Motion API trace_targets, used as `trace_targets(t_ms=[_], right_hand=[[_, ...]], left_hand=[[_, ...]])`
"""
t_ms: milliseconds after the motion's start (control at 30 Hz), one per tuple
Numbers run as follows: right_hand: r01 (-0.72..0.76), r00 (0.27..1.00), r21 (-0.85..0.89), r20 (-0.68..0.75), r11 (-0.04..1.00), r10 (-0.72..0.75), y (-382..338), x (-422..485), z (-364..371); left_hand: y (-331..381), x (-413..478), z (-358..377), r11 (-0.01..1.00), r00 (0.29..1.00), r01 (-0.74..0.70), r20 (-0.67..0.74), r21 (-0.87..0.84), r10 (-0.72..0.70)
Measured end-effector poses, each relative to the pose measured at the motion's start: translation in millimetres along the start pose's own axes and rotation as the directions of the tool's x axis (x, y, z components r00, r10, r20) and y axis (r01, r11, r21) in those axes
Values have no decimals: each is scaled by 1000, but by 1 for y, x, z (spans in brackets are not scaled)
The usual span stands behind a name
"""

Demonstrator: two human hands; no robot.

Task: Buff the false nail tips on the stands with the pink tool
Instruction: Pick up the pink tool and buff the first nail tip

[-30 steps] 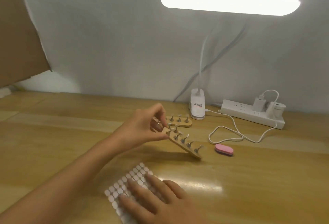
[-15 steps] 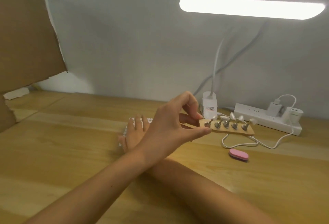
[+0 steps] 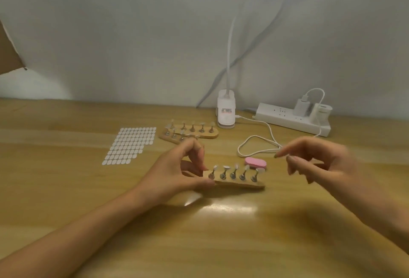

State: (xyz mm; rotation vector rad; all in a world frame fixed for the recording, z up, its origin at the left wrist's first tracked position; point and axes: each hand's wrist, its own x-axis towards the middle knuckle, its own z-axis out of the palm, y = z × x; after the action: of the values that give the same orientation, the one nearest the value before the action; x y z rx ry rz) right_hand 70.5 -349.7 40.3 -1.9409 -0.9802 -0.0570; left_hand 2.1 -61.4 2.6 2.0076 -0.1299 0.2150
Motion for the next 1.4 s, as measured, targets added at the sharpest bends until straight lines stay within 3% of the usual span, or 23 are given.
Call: trace_targets(t_ms=[33,133,267,400,533,667,833,1000,1200,1300,1400], right_hand=[[-59,998,-93,-33,994,56,15,7,-3],[-114,990,-258,56,959,133,42,23,4],[14,993,-405,111,914,34,54,33,25],[52,997,-309,64,950,-34,57,35,36],[-87,996,-45,20,995,88,61,35,31],[-151,989,249,38,957,146,63,36,27],[-190,981,394,32,899,193,61,34,24],[-210,976,452,50,867,211,62,35,24],[-209,978,422,74,882,197,61,34,22],[-174,984,362,103,916,147,61,34,24],[-146,986,332,120,932,112,59,32,24]], left_hand=[[0,-1,1,998,1000,-27,2,54,27],[0,-4,3,986,996,-89,16,143,88],[-4,-6,3,970,995,-96,50,223,87],[-4,-9,5,962,986,-153,104,225,133],[-2,-7,6,978,982,-168,108,124,155],[-3,-6,8,987,985,-142,107,78,133],[-1,-6,9,985,981,-159,127,71,149],[4,-13,14,979,971,-191,160,64,179],[16,-21,17,847,938,-344,194,406,288],[17,-25,17,794,907,-420,245,439,343],[16,-24,18,814,916,-399,218,421,336]])
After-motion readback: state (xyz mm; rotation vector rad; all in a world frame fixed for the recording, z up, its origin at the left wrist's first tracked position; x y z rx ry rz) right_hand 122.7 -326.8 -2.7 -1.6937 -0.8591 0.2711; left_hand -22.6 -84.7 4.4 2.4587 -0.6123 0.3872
